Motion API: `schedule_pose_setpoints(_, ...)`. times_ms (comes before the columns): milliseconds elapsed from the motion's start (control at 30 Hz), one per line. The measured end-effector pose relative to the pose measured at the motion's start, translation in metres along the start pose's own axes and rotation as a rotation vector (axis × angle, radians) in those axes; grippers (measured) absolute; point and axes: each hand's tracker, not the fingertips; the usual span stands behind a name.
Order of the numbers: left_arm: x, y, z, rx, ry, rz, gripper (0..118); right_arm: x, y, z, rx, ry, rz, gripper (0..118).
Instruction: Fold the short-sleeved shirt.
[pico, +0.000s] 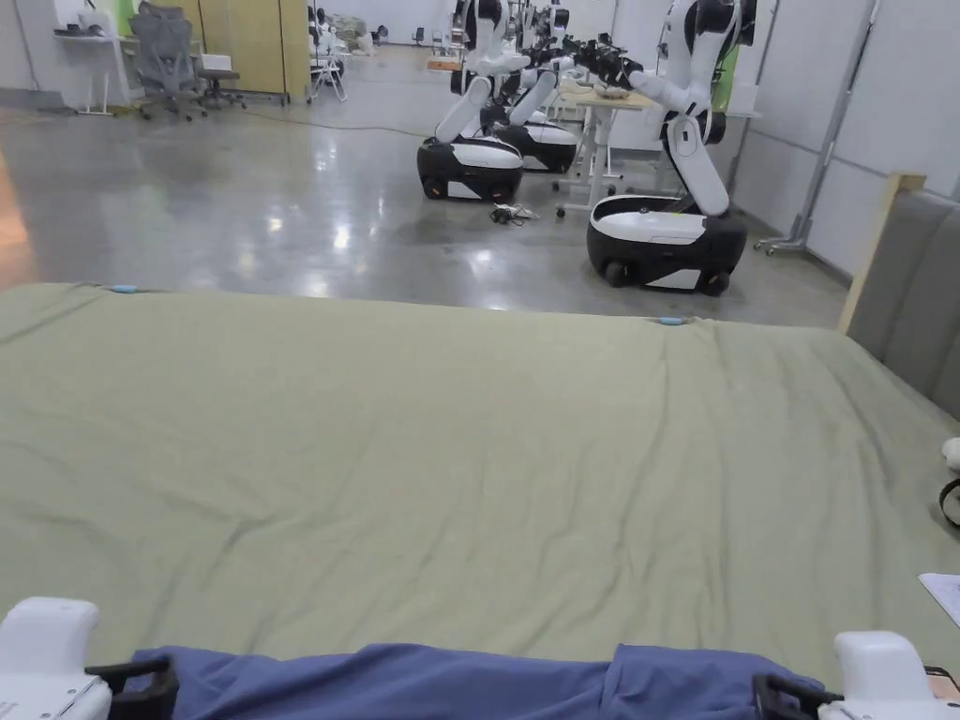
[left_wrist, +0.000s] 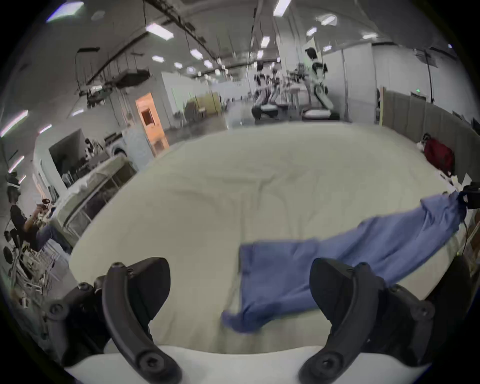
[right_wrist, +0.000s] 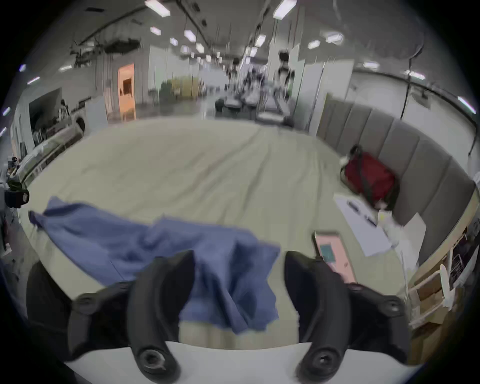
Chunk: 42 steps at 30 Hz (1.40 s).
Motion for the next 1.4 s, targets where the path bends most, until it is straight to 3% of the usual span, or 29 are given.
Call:
schedule_pose_setpoints(200, 0.073, 0.043, 0.000, 0.243, -0.189, 0.014, 109, -0.055, 0.046, 0.013, 0.280, 0.131, -0.066, 83)
schedule_pose_setpoints(267, 0.096, 0.050, -0.003, 0.262, -0.182, -0.004, 97, -0.071, 0.053, 0.013, 0.325, 0.138, -0.067, 78)
schedule_pose_setpoints(300, 0.105, 0.051, -0.004, 0.284, -0.173, -0.022, 76, -0.078, 0.056, 0.012, 0.322, 0.141, -0.061, 63)
schedule_pose_setpoints(333, 0.112, 0.050, -0.005, 0.288, -0.151, -0.037, 24, -0.084, 0.058, 0.012, 0.324, 0.144, -0.056, 30)
schedule_pose_setpoints(367, 0.116, 0.051, -0.006, 0.288, -0.150, -0.046, 1, -0.087, 0.058, 0.011, 0.326, 0.141, -0.049, 15)
schedule_pose_setpoints(600, 0.102, 0.047, -0.010, 0.238, -0.162, -0.005, 2, -0.099, 0.058, 0.010, 0.321, 0.156, -0.037, 13)
schedule_pose_setpoints(767, 0.022, 0.027, -0.020, 0.099, -0.123, 0.084, 4, -0.108, 0.060, 0.010, 0.325, 0.172, -0.026, 13)
schedule_pose_setpoints(800, 0.003, 0.019, -0.023, 0.077, -0.106, 0.102, 12, -0.111, 0.059, 0.008, 0.322, 0.181, -0.028, 13)
schedule_pose_setpoints(833, -0.018, 0.011, -0.026, 0.045, -0.120, 0.148, 43, -0.116, 0.059, 0.007, 0.316, 0.187, -0.027, 13)
schedule_pose_setpoints(867, -0.036, 0.004, -0.030, 0.006, -0.147, 0.185, 88, -0.120, 0.058, 0.006, 0.308, 0.191, -0.026, 13)
schedule_pose_setpoints(900, -0.054, -0.006, -0.036, -0.047, -0.160, 0.213, 118, -0.124, 0.057, 0.004, 0.299, 0.200, -0.023, 13)
schedule_pose_setpoints(1000, -0.086, -0.021, -0.028, -0.127, -0.207, 0.352, 118, -0.140, 0.051, 0.002, 0.284, 0.223, -0.016, 13)
schedule_pose_setpoints(1067, -0.107, -0.035, -0.035, -0.186, -0.341, 0.548, 118, -0.148, 0.049, 0.000, 0.269, 0.241, -0.015, 13)
schedule_pose_setpoints(1200, -0.118, -0.077, -0.068, -0.378, -0.743, 0.926, 118, -0.161, 0.048, -0.001, 0.251, 0.262, -0.012, 13)
schedule_pose_setpoints(1267, -0.103, -0.094, -0.081, -0.388, -0.940, 1.079, 118, -0.164, 0.049, 0.000, 0.249, 0.268, -0.010, 13)
schedule_pose_setpoints(1367, -0.074, -0.083, -0.083, -0.318, -1.057, 1.111, 115, -0.164, 0.050, 0.001, 0.251, 0.263, -0.009, 13)
schedule_pose_setpoints(1400, -0.063, -0.079, -0.087, -0.324, -1.047, 1.129, 105, -0.163, 0.051, 0.000, 0.249, 0.262, -0.012, 13)
